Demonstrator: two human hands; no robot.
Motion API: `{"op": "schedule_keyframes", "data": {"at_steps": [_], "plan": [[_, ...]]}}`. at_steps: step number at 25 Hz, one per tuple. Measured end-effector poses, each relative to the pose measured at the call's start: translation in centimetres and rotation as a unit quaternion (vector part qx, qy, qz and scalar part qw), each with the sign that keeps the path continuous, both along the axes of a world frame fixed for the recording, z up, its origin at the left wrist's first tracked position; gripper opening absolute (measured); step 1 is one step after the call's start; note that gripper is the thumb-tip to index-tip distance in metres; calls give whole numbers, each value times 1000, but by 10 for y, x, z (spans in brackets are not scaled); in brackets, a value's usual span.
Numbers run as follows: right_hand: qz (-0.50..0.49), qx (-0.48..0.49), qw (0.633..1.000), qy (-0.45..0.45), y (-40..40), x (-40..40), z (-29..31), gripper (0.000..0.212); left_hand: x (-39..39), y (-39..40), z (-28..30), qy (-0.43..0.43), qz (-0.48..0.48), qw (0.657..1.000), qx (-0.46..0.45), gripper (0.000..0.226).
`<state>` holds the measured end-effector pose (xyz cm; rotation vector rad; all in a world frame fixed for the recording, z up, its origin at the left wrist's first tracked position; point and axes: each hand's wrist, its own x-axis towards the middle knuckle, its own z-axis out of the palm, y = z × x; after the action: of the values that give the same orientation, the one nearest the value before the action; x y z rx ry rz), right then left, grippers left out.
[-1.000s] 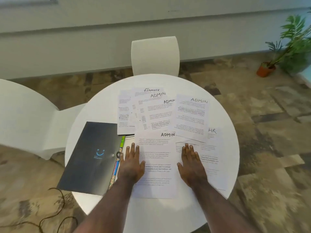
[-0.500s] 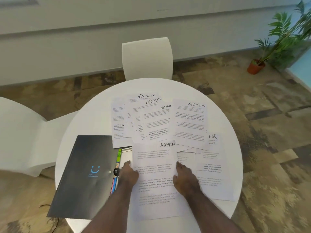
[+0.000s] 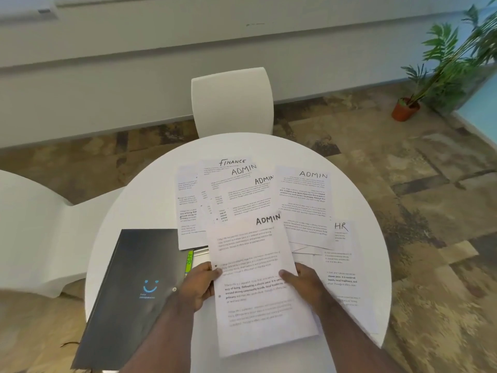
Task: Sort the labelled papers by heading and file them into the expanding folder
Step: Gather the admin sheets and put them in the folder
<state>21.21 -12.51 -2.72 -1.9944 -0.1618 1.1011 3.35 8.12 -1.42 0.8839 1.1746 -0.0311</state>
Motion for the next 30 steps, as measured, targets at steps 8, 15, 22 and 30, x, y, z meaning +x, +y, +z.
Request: {"op": "schedule_keyframes", "data": {"at_steps": [8,15,22,30], "plan": [[-139,88,986,-6,-5,47,5,11,65,22,26,-41,-27,999,23,21],[-261,44,956,-123,-41,129,5,33,146,17,13,65,-204,936,278,32],[-332,34,937,-101,-78,174,3,25,209,-22,-6,173,-324,847,384,44],[-355,32,928,-113,-93,176,-9,33,231,-47,-26,286,-318,804,414,88]]}}
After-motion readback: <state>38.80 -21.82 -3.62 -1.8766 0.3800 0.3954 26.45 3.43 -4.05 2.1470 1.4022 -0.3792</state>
